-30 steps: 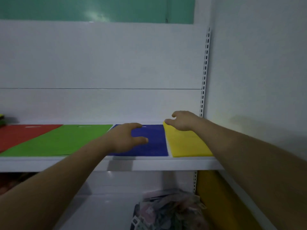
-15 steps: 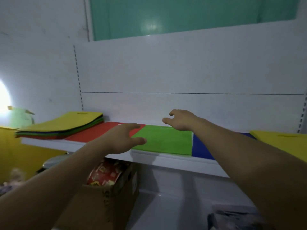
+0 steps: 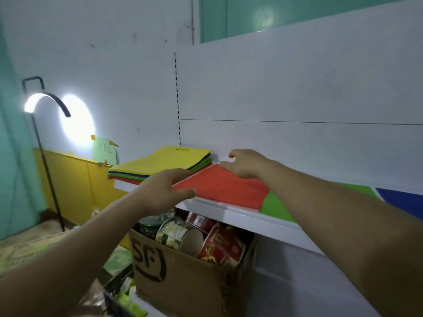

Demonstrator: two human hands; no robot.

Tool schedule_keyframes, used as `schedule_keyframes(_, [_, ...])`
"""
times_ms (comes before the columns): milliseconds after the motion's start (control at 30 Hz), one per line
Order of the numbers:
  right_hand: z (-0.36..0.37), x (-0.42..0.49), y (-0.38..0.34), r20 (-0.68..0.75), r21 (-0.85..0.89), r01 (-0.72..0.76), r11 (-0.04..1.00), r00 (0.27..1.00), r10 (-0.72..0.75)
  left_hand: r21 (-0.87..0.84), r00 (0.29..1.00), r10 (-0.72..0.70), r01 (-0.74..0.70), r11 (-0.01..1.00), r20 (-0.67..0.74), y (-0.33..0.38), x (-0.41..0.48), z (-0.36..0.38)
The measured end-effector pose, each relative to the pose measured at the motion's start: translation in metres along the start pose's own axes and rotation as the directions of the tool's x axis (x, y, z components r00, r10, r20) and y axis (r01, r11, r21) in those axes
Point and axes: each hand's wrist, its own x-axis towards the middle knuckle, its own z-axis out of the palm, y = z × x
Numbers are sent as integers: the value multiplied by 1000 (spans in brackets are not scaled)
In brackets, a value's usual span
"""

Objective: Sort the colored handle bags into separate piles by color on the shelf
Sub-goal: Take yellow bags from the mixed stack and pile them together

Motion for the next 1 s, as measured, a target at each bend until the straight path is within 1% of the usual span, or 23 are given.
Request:
schedule_keyframes(100, [16,37,-19,-2,-3,44,999,999,-44,31,998,-57,57,998,-15,-29,18,-7])
schedule_keyframes(233, [35,90,-35,20,18,73,997,997,-73,27,993,-118,118,993,-24,-64,50,-18])
schedule_keyframes(500, [57,172,-54,37,41,78,996,996,-80,44,986,-148,151,987,-74,-120,110,-26])
schedule_keyframes(633, [71,197,-63,61,19,58,998,996,-60,49,986,-160,163,985,-49,-150,134,-30])
schedule_keyframes(767, [82,216,-71,58,-21,13,1000,998,-12,58,990,-139,141,988,-26,-185,161,-36])
schedule_keyframes(833, [87,222,-75,54,-38,-33,999,998,35,53,993,-114,114,992,4,-203,176,-39])
schedule_keyframes(1000, [98,227,-93,41,-88,-200,976,978,204,76,990,-22,12,997,136,-253,211,-50])
